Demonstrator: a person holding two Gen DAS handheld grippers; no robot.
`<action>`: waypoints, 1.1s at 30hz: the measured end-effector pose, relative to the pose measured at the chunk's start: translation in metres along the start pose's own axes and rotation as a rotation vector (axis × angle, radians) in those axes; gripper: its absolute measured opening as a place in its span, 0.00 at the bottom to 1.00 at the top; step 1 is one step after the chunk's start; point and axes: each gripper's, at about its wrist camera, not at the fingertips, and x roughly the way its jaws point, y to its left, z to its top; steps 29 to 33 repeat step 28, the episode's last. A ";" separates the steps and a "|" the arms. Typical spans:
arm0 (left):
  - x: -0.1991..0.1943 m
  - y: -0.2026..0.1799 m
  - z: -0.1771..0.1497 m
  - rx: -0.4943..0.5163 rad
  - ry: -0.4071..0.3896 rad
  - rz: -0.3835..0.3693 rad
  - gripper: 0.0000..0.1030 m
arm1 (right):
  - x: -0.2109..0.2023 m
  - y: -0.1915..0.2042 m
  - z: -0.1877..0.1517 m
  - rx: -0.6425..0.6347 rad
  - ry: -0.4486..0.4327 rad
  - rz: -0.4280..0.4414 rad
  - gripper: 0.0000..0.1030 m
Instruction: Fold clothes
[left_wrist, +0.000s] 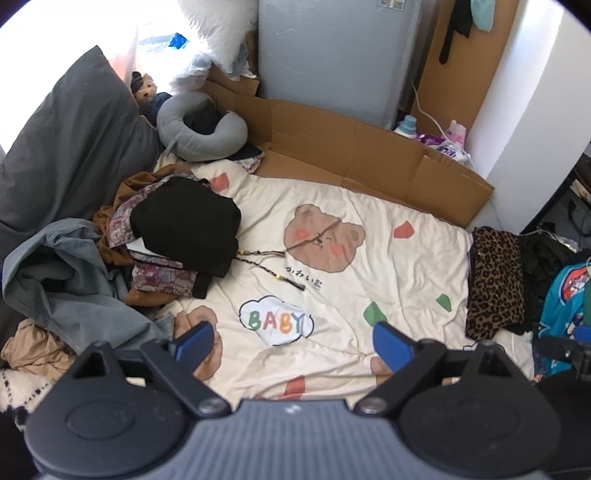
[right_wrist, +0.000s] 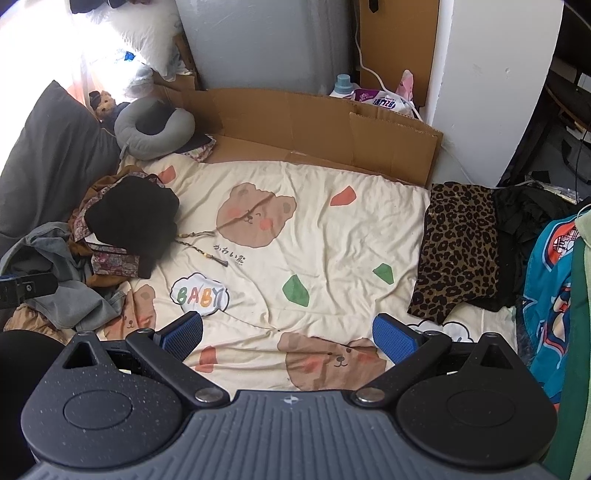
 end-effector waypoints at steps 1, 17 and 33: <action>0.000 -0.001 0.000 0.004 -0.003 0.003 0.90 | 0.000 0.000 0.000 -0.001 0.000 -0.002 0.98; 0.001 -0.010 -0.001 0.011 0.011 -0.011 0.86 | 0.000 0.000 0.000 -0.001 0.006 -0.001 0.98; 0.002 -0.009 0.000 0.013 0.017 -0.014 0.86 | 0.000 -0.001 0.002 -0.004 0.007 -0.002 0.98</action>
